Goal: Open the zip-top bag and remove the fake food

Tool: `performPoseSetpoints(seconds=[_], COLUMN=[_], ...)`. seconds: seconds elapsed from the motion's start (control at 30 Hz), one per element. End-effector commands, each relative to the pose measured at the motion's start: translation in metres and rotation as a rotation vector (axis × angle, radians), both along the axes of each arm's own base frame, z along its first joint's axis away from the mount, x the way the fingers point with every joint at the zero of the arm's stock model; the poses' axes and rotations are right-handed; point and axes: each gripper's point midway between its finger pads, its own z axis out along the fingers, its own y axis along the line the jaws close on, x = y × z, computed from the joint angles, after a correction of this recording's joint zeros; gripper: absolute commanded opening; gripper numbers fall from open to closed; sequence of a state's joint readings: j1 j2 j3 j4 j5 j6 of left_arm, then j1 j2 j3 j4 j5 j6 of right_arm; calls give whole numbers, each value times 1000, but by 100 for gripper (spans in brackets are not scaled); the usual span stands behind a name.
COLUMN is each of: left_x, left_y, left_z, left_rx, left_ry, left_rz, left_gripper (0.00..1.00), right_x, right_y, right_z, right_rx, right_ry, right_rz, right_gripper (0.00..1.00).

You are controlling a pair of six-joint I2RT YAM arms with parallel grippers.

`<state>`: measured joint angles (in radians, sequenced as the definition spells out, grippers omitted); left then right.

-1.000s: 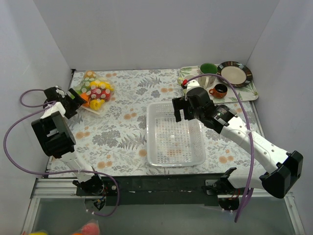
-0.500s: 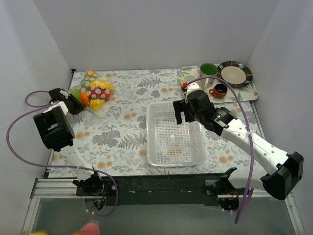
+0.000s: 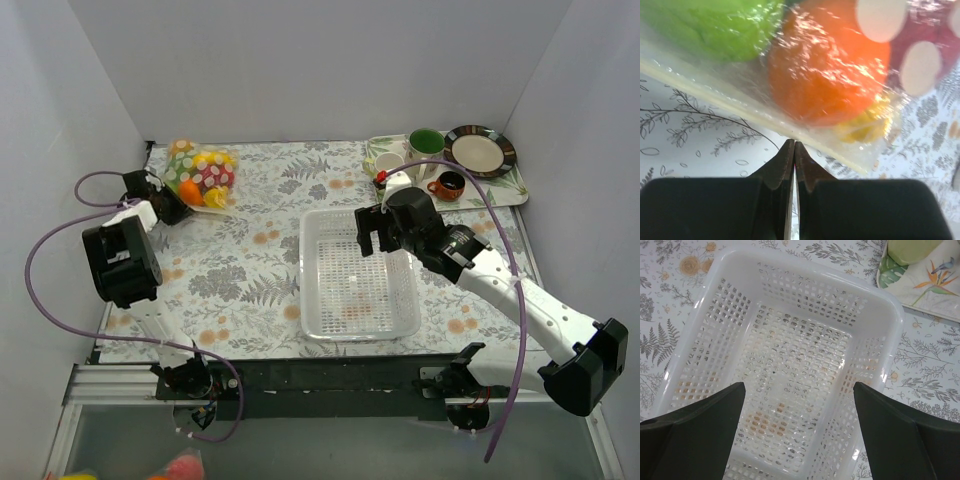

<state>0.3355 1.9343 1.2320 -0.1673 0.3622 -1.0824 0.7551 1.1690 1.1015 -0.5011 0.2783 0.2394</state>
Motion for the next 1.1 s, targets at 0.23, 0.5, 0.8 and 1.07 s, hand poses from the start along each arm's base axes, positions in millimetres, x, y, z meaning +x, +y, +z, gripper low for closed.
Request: performPoseSetpoints(seconds=[0.23,0.5,0.8,1.07], left_x=[-59,-42,-13,14], left_y=[-86,-36,32,56], left_z=[139,163,102,87], left_rx=[-32,508,1234,1416], left_ry=[-192,-346,-360,-371], left_rz=[-304,-321,-483,-524], left_gripper=[0,90,98,98], right_x=[1,-5,-4,-4], right_y=[19,34,26,29], right_z=[14,11,12,0], right_rx=[66,54,36,33], right_ry=[-55,-40,-69,-44], right_rz=[60,95,63,62], right_gripper=[98,98,99,99])
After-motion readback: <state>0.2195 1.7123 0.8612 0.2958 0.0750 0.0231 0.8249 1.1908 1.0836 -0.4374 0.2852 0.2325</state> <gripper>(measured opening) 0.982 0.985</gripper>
